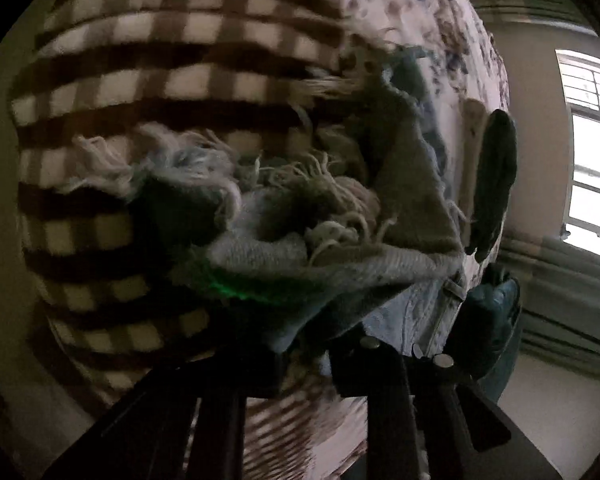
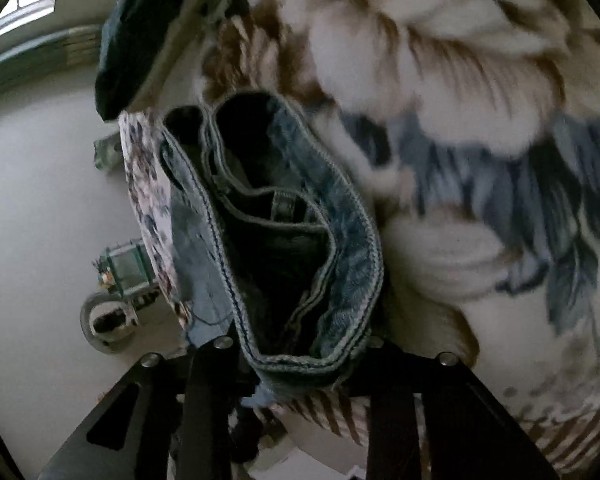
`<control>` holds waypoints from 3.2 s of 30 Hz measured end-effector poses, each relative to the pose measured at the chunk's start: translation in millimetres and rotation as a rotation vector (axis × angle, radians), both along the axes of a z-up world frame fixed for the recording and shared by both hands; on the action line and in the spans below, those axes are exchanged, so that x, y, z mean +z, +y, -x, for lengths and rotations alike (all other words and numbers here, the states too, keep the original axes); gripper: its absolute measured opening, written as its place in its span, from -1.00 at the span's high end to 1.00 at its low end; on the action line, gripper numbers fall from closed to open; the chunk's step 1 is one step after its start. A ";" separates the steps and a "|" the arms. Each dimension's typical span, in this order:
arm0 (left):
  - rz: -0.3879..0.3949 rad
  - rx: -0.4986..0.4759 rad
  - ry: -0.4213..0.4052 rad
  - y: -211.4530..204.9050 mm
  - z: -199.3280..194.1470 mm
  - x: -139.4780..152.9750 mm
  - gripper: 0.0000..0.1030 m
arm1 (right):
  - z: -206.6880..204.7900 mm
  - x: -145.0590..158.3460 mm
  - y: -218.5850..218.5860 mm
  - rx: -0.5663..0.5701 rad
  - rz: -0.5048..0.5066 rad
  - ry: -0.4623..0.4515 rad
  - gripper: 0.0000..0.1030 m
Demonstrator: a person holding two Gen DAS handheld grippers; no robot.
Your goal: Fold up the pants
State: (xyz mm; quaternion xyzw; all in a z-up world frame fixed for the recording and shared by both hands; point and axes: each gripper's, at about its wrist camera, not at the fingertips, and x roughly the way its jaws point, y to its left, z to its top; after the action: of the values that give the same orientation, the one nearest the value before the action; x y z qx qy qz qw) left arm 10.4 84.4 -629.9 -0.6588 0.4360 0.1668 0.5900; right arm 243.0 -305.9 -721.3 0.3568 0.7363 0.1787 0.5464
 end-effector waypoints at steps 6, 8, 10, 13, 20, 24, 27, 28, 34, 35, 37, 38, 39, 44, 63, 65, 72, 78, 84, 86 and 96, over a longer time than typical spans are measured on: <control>0.060 0.087 -0.062 6.7 -6.8 -24.1 0.17 | 4.9 -32.0 1.1 -0.012 -0.032 0.042 -0.35; 0.064 0.113 -0.073 1.9 -2.8 -26.5 0.02 | 2.6 -36.8 11.6 0.001 -0.031 0.031 -0.43; 0.062 0.133 -0.070 -2.1 0.3 -28.7 -0.05 | 2.8 -41.1 16.1 0.010 -0.029 0.020 -0.43; 0.057 0.145 -0.040 -3.5 -1.3 -31.9 -0.06 | 2.3 -40.9 29.3 0.017 -0.036 0.003 -0.45; -0.019 0.120 0.016 -2.8 -3.7 -26.1 0.65 | 5.5 -27.5 56.0 -0.003 0.004 -0.047 0.32; -0.076 0.041 0.024 -3.9 -9.5 -0.9 0.71 | 7.6 -3.8 67.8 -0.021 0.013 -0.073 0.46; -0.099 -0.001 -0.010 2.1 -21.7 25.3 0.72 | 6.1 15.3 67.1 -0.046 -0.013 -0.083 0.49; -0.116 -0.024 -0.026 4.2 -27.2 37.7 0.73 | 4.3 23.1 69.6 -0.049 -0.022 -0.090 0.50; -0.181 -0.091 -0.125 20.8 -68.3 103.8 0.73 | -24.2 84.9 98.6 -0.047 -0.097 -0.156 0.53; -0.199 -0.101 -0.135 24.9 -80.1 114.6 0.73 | -32.7 99.9 105.5 -0.047 -0.109 -0.178 0.53; -0.211 -0.124 -0.189 31.6 -105.2 135.3 0.74 | -48.6 123.2 117.1 -0.044 -0.119 -0.218 0.54; -0.227 -0.133 -0.203 34.3 -118.0 145.2 0.73 | -61.2 138.7 124.1 -0.049 -0.126 -0.246 0.54; -0.228 -0.141 -0.225 37.0 -131.0 152.7 0.74 | -70.6 148.4 127.4 -0.053 -0.135 -0.263 0.54; -0.244 -0.206 -0.328 51.4 -221.4 193.2 0.74 | -140.5 208.2 147.0 -0.105 -0.138 -0.393 0.55; -0.342 -0.465 -0.415 77.1 -493.4 134.0 0.73 | -352.7 137.4 103.5 -0.297 -0.104 -0.493 0.55; -0.317 -0.492 -0.323 76.4 -485.2 90.1 0.73 | -343.4 89.3 103.6 -0.317 -0.080 -0.419 0.55; -0.265 -0.525 -0.313 82.6 -454.3 66.6 0.52 | -322.2 42.6 96.9 -0.386 -0.097 -0.326 0.18; -0.208 -0.529 -0.271 104.4 -443.1 76.6 0.40 | -309.8 63.5 89.0 -0.399 0.026 -0.331 -0.07; -0.473 -0.625 -0.135 105.8 -425.8 115.0 -0.21 | -278.2 126.5 110.1 -0.246 0.360 -0.415 -0.70; -0.665 -0.729 -0.086 88.2 -423.8 139.3 -0.38 | -267.6 150.2 127.5 -0.162 0.518 -0.472 -0.77; -1.090 -0.911 -0.098 28.9 -378.4 248.1 -0.68 | -177.2 293.8 172.4 -0.058 0.893 -0.662 -0.83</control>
State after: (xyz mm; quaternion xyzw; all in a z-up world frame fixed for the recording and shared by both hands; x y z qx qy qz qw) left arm 388.8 113.2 -381.8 -0.0288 0.4954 0.0681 0.8655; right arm 420.2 -133.5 -427.5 0.0357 0.5195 -0.0632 0.8514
